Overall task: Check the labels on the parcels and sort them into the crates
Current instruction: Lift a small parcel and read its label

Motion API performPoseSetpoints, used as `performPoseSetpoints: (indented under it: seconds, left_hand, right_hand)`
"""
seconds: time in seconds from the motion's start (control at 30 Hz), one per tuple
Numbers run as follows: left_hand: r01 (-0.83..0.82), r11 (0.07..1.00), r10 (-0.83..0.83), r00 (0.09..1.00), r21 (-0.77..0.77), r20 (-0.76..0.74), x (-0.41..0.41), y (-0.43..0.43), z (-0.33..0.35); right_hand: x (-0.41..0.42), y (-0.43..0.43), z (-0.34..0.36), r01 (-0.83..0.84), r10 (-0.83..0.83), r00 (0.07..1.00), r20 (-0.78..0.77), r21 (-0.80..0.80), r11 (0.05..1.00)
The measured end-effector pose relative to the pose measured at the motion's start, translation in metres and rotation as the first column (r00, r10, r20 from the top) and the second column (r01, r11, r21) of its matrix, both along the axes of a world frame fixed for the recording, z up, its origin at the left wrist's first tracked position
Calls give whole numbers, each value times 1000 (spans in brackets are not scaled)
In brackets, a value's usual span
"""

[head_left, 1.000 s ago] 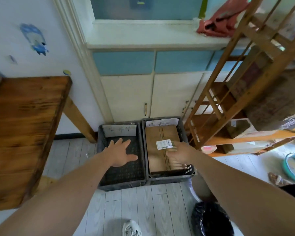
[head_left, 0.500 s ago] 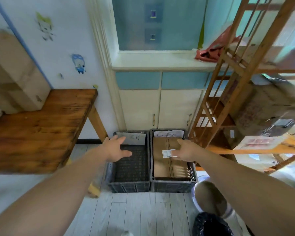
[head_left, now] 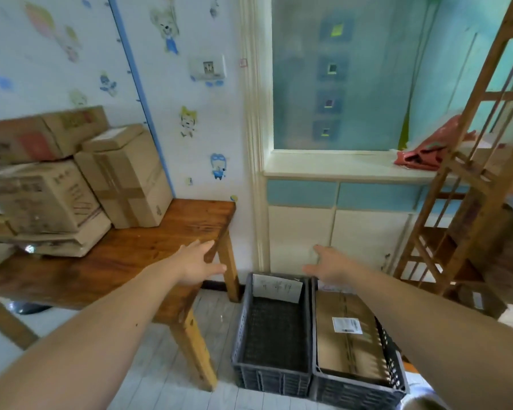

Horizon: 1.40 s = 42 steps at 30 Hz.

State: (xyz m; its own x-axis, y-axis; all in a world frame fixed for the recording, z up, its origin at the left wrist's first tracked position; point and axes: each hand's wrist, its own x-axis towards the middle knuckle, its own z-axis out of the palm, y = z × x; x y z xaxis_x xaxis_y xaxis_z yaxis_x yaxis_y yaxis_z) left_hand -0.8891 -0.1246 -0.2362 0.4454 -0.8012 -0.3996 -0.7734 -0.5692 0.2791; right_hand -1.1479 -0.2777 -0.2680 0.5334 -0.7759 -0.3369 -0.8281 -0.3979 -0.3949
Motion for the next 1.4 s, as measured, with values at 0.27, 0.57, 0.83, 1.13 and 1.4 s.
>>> performPoseSetpoints:
  seconds: [0.27,0.57,0.83,1.13,1.4]
  left_hand:
    - [-92,989,103,991,-114,88,123,71,48]
    - [-134,980,154,979,-147,135,241,151,88]
    - [-250,948,267,961,-199,66,326,179,85]
    - [-301,922,330,940,-242,86,395,126,91]
    - [-277,912,323,940,-302,112,454,59,110]
  right_hand:
    - [124,43,50,-89,92,995,35,-89,992]
    - [260,96,79,-195,211,972,102,-152,969]
    - [348,114,89,-277,299,946,124,-167,946]
    - [438,57,100,-347,383,912,149,-220,912]
    - [517,-18,114,-368,408,897,169,-224,902]
